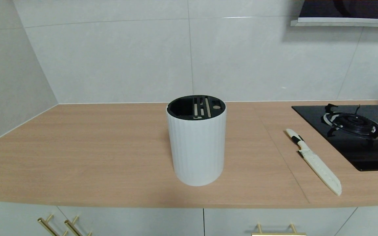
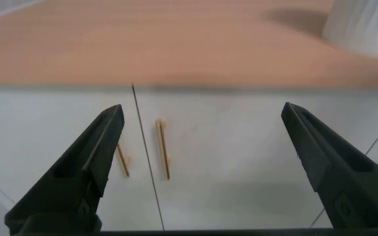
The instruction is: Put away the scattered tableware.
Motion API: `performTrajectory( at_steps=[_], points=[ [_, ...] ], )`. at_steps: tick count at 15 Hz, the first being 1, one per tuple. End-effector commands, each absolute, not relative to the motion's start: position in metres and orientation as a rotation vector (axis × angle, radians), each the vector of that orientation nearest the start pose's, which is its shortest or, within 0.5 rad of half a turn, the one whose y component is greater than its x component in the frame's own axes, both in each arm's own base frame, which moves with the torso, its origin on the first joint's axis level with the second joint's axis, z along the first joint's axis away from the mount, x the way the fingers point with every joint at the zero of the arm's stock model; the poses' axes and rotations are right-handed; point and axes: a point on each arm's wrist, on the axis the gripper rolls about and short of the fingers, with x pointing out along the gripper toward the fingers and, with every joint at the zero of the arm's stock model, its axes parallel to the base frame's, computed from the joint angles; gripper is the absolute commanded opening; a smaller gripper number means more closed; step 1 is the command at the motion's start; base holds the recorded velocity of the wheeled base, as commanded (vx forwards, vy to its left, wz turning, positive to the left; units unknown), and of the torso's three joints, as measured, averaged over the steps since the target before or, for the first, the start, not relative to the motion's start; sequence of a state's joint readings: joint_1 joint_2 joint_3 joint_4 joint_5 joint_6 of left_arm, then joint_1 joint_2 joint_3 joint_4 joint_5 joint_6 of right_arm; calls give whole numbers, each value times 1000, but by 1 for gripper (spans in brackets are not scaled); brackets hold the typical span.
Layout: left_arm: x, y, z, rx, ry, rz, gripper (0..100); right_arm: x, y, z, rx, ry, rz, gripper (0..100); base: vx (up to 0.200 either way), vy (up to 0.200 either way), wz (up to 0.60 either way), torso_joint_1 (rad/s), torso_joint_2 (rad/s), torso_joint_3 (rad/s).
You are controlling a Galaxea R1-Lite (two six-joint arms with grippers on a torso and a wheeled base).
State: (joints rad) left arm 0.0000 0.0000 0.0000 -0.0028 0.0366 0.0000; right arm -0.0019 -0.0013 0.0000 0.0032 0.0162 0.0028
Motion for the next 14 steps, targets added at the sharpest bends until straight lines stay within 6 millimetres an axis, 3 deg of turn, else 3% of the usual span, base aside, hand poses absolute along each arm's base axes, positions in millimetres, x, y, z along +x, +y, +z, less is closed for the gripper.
performTrajectory(
  at_steps=[1, 14],
  points=[
    [-23, 1, 76, 0, -3, 37, 100, -23, 0, 75, 3, 3, 15, 100, 0, 0, 0, 232, -515, -276],
    [-23, 1, 76, 0, -3, 37, 100, -23, 0, 75, 3, 3, 15, 100, 0, 0, 0, 261, -558, -297]
  ],
)
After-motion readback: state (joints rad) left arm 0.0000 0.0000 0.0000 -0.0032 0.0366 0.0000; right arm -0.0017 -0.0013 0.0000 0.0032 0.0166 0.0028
